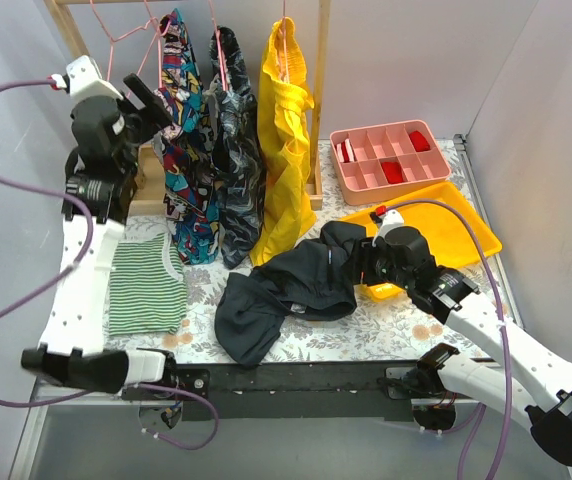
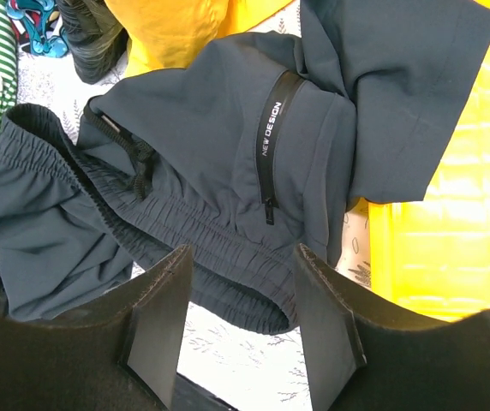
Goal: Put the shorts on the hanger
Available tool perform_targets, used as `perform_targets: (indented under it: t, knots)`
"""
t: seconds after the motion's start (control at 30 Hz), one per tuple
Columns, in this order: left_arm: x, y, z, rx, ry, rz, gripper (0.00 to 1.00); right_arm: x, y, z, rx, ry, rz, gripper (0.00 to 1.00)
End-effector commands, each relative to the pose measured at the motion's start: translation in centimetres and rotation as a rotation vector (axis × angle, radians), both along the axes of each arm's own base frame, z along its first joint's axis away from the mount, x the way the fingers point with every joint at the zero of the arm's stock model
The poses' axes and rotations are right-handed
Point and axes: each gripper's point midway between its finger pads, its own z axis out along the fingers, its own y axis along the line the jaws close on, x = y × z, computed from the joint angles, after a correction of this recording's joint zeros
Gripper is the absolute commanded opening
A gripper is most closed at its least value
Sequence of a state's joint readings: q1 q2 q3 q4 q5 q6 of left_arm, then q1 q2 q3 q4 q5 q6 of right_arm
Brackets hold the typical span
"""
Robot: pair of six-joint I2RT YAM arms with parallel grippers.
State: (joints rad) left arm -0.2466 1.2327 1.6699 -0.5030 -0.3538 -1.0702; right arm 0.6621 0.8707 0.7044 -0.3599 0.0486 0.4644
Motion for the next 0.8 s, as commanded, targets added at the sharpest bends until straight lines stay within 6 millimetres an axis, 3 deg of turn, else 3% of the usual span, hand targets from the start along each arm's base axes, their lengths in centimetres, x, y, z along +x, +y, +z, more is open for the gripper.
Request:
perform_targets:
  t: [0.0, 0.03, 0.07, 0.1, 0.13, 0.17, 0.23, 0.27, 0.4, 0.5, 0.77]
  knots:
    - [1.6, 2.9, 3.9, 0.032, -0.091, -0.056, 0.80, 0.5, 0.4, 2.0, 0.013, -0.069, 0.034, 0.58]
    - [2.7, 3.2, 4.0, 0.028, -0.087, -0.070, 0.80, 0.4, 0.5, 1.9, 0.014, -0.068, 0.042, 0.58]
    - [3.4, 5.4, 4.0, 0.029, -0.073, -0.024, 0.81, 0.4, 0.5, 1.7, 0.012, -0.063, 0.048, 0.58]
    - [3.9, 6.3, 4.5, 0.028, -0.074, -0.006, 0.81, 0.3, 0.5, 1.4, 0.008, -0.057, 0.053, 0.58]
    - [3.8, 7.2, 6.4, 0.032, -0.106, 0.016, 0.81, 0.2, 0.7, 1.2, 0.007, -0.054, 0.064, 0.58]
    - [5.6, 8.9, 4.7, 0.028, -0.048, 0.043, 0.81, 0.2, 0.6, 1.1, 0.002, -0.052, 0.064, 0.58]
    - [6.5, 10.4, 4.8, 0.036, -0.041, 0.075, 0.81, 0.4, 0.7, 1.1, -0.007, -0.056, 0.072, 0.58]
    - [7.2, 11.6, 3.9, 0.043, -0.018, 0.108, 0.81, 0.2, 1.1, 1.1, 0.000, -0.044, 0.097, 0.58]
    - [9.5, 13.1, 1.6, 0.098, 0.037, 0.094, 0.81, 0.4, 1.6, 1.2, -0.002, -0.046, 0.119, 0.58]
    - [11.2, 12.5, -0.1, 0.138, 0.069, 0.024, 0.80, 0.3, 1.9, 0.8, -0.004, -0.039, 0.134, 0.58]
    - [12.6, 13.0, -1.3, 0.224, 0.086, 0.010, 0.75, -0.1, 2.1, -0.8, -0.032, 0.010, 0.169, 0.57]
